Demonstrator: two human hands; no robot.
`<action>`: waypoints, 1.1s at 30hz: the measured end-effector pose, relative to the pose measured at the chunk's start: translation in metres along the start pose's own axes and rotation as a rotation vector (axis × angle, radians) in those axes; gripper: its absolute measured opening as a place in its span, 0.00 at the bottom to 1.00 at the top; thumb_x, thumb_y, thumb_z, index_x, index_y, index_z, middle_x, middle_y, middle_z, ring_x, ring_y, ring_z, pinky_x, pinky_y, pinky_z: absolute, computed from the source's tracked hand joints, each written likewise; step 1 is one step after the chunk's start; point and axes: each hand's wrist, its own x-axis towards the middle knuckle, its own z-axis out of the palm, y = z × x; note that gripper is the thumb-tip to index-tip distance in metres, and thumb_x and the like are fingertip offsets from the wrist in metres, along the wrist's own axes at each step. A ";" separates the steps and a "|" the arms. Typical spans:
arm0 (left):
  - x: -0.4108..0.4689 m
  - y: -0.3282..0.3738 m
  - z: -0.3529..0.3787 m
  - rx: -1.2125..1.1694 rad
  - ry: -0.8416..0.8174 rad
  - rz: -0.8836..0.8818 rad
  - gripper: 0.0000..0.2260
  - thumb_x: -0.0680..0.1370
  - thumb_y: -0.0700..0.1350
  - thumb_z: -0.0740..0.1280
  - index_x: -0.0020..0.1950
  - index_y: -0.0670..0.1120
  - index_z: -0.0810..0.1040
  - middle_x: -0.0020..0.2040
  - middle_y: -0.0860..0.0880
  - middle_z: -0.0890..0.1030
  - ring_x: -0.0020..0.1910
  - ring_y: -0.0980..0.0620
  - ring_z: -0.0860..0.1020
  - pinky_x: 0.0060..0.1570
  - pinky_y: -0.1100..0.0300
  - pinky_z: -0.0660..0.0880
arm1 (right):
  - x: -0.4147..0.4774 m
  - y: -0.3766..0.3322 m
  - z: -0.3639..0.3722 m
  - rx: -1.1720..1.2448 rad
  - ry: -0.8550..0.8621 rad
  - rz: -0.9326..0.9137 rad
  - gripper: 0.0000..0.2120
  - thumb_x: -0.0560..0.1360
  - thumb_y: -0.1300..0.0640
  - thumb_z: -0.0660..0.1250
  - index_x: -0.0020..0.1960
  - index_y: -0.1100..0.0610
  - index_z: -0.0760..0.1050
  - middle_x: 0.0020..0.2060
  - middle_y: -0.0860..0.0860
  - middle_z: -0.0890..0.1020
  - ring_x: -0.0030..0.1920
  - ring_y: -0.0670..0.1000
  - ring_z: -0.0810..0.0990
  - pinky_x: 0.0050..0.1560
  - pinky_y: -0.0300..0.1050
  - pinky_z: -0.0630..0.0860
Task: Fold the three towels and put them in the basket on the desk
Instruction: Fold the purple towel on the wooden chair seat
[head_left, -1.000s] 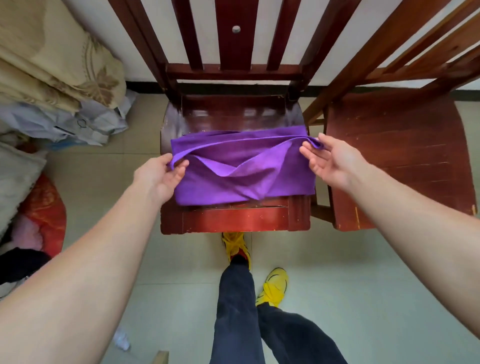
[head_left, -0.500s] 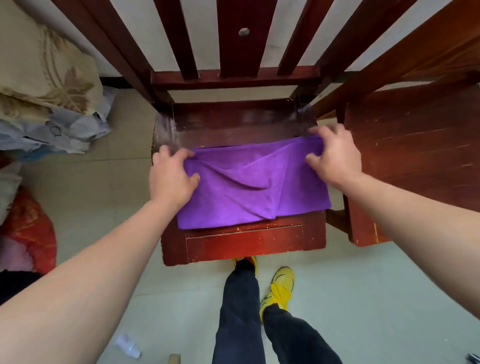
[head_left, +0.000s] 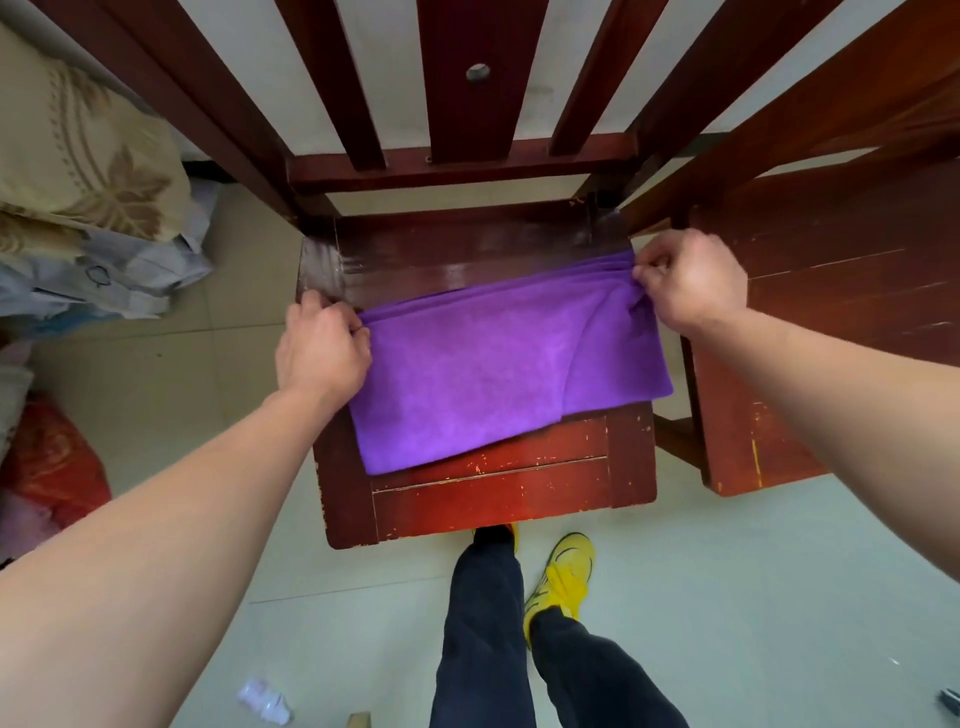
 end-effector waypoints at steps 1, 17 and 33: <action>0.001 0.002 -0.001 0.014 -0.006 -0.015 0.10 0.77 0.45 0.64 0.52 0.42 0.81 0.58 0.39 0.72 0.59 0.37 0.69 0.52 0.45 0.72 | -0.003 0.002 0.000 0.033 -0.002 0.045 0.13 0.75 0.47 0.68 0.57 0.50 0.78 0.54 0.53 0.80 0.57 0.58 0.77 0.52 0.51 0.74; -0.065 0.077 0.047 0.072 0.041 0.237 0.25 0.77 0.53 0.64 0.71 0.44 0.66 0.74 0.38 0.61 0.71 0.37 0.61 0.64 0.42 0.65 | -0.084 0.057 0.031 0.413 -0.095 0.146 0.09 0.78 0.55 0.64 0.42 0.58 0.75 0.36 0.54 0.78 0.41 0.60 0.77 0.39 0.47 0.66; -0.115 0.049 0.073 0.141 0.089 0.176 0.28 0.74 0.49 0.70 0.70 0.41 0.68 0.74 0.35 0.62 0.72 0.33 0.61 0.64 0.39 0.67 | -0.101 0.094 0.041 0.523 -0.146 0.301 0.07 0.69 0.52 0.75 0.39 0.51 0.78 0.35 0.47 0.82 0.38 0.50 0.81 0.44 0.48 0.78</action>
